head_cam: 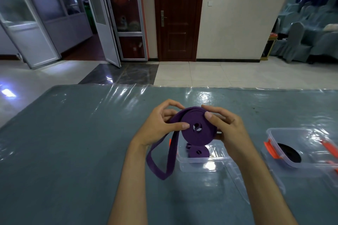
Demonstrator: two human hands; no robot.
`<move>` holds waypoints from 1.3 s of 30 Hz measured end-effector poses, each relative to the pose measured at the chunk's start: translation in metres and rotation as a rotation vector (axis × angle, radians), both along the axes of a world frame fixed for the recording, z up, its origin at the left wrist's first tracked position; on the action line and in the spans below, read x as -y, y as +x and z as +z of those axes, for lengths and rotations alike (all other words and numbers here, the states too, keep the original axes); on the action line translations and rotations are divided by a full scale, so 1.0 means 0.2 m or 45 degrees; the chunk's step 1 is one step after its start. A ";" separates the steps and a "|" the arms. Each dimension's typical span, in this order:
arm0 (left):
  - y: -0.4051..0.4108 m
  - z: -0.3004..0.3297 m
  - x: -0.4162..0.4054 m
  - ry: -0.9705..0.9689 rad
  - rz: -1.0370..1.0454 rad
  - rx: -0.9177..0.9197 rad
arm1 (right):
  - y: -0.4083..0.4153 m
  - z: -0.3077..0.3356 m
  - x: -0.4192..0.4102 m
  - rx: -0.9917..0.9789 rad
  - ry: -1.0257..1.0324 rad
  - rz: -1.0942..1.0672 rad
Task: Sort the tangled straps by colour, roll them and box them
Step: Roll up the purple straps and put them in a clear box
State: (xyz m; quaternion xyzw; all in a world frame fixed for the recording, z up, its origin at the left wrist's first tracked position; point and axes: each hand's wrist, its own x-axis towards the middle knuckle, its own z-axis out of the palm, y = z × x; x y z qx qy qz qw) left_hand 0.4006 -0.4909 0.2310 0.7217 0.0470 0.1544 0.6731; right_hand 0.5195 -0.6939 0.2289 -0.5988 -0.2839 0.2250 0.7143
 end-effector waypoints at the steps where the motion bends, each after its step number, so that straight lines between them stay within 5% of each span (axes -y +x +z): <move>1: 0.00 0.00 0.00 0.011 0.007 0.003 | 0.01 0.00 0.00 -0.007 0.001 0.021; 17: 0.04 0.00 0.03 0.191 0.045 0.061 | 0.05 0.00 0.04 0.245 -0.116 0.108; 26: 0.02 -0.04 -0.01 0.124 -0.046 -0.145 | 0.03 0.01 0.05 0.308 0.069 -0.165; 33: 0.02 -0.05 -0.03 -0.109 -0.117 -0.089 | 0.03 0.02 0.08 0.375 0.084 -0.115; 39: 0.05 -0.08 0.01 -0.003 -0.032 -0.132 | 0.02 -0.01 0.05 0.444 0.059 -0.077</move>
